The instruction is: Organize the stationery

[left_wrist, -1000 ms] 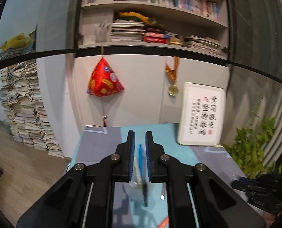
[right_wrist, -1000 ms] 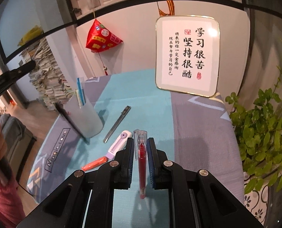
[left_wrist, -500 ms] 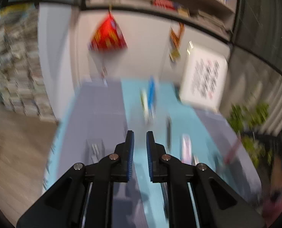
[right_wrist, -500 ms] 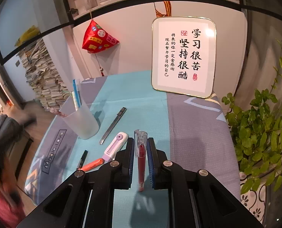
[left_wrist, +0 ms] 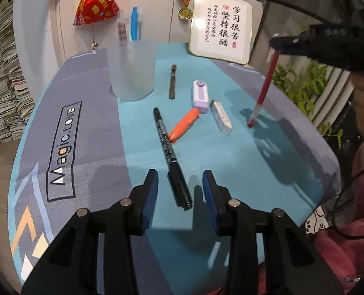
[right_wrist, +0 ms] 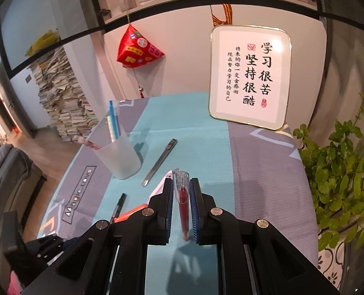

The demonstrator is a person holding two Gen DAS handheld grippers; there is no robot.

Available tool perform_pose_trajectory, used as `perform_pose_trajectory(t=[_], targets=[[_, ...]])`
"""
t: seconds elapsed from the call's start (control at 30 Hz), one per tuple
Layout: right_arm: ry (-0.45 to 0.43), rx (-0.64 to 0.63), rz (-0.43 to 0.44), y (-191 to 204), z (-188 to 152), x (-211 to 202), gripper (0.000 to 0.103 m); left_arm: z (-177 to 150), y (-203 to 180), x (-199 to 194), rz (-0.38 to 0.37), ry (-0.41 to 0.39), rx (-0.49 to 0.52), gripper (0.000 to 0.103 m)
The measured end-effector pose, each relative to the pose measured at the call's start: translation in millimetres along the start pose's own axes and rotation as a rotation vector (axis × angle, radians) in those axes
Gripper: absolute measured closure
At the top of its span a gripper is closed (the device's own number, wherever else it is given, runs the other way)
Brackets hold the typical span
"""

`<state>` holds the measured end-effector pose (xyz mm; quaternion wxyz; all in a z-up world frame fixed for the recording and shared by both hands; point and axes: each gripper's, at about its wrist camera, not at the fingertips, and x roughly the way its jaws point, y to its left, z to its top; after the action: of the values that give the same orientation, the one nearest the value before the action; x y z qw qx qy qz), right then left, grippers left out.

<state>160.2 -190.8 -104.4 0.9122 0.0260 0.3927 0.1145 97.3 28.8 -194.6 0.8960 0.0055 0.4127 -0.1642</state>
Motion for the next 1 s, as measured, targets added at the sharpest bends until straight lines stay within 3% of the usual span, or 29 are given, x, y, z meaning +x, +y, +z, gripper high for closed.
perform_pose_trajectory(t=[0.2, 0.3, 0.33, 0.67, 0.8, 1.0], targets=[[-0.020, 0.003, -0.004, 2, -1, -7, 0.089, -7, 5, 8, 0.001, 0.033, -0.032, 0.074], [-0.018, 0.001, -0.003, 2, -1, -7, 0.089, -10, -1, 8, 0.021, 0.025, -0.008, 0.081], [-0.017, -0.002, -0.002, 3, -2, -8, 0.089, -10, -3, 9, 0.026, 0.023, -0.002, 0.088], [-0.032, -0.016, -0.006, 7, -4, -18, 0.092, -4, 1, -1, 0.042, -0.035, -0.008, 0.091], [0.030, -0.033, 0.039, 2, -14, -10, 0.092, -5, 2, -2, 0.046, -0.036, -0.010, 0.091], [0.159, -0.064, 0.026, -6, -48, 13, 0.092, -11, 1, 9, 0.045, 0.013, -0.017, 0.091]])
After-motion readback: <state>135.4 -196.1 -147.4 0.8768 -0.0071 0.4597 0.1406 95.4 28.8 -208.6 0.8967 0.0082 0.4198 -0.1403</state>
